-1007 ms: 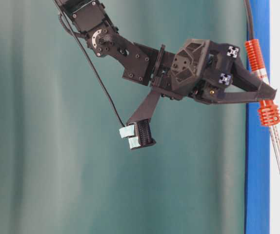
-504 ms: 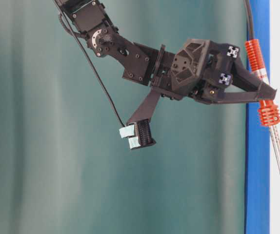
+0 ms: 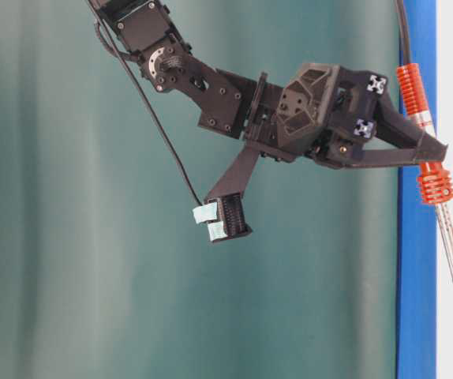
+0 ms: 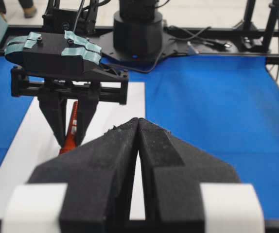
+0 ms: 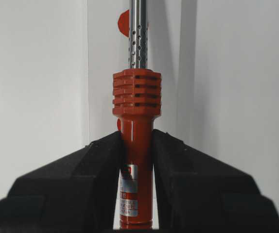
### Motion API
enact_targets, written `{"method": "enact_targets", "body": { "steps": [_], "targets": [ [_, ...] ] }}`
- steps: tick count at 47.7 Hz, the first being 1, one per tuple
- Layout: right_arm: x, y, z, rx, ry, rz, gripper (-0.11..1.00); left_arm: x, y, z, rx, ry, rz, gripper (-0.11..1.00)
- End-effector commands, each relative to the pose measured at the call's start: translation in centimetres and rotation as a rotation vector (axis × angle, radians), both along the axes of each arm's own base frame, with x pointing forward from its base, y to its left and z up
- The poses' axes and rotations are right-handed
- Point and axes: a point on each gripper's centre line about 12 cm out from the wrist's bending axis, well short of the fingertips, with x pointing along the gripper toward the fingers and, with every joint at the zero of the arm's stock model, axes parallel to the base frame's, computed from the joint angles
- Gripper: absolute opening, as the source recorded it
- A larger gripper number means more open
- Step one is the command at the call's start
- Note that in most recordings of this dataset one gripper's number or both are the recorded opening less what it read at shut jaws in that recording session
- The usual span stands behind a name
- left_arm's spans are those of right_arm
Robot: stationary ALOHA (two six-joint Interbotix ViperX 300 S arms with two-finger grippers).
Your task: Touch the tip of the soldering iron to the mark.
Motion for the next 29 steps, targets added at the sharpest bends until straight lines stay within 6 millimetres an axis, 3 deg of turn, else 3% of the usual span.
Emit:
{"method": "enact_targets", "body": {
  "steps": [1, 9, 29],
  "targets": [
    [0.6, -0.1, 1.6, -0.01, -0.048, -0.002, 0.06, 0.1, 0.0, 0.5, 0.001, -0.017, -0.002, 0.0],
    [0.8, -0.1, 3.1, -0.017, -0.073, 0.001, 0.06, 0.1, -0.1, 0.5, 0.001, -0.018, -0.003, 0.0],
    [-0.4, -0.6, 10.6, -0.095, -0.108, 0.008, 0.06, 0.1, 0.0, 0.6, 0.001, -0.018, -0.002, 0.0]
  ]
}}
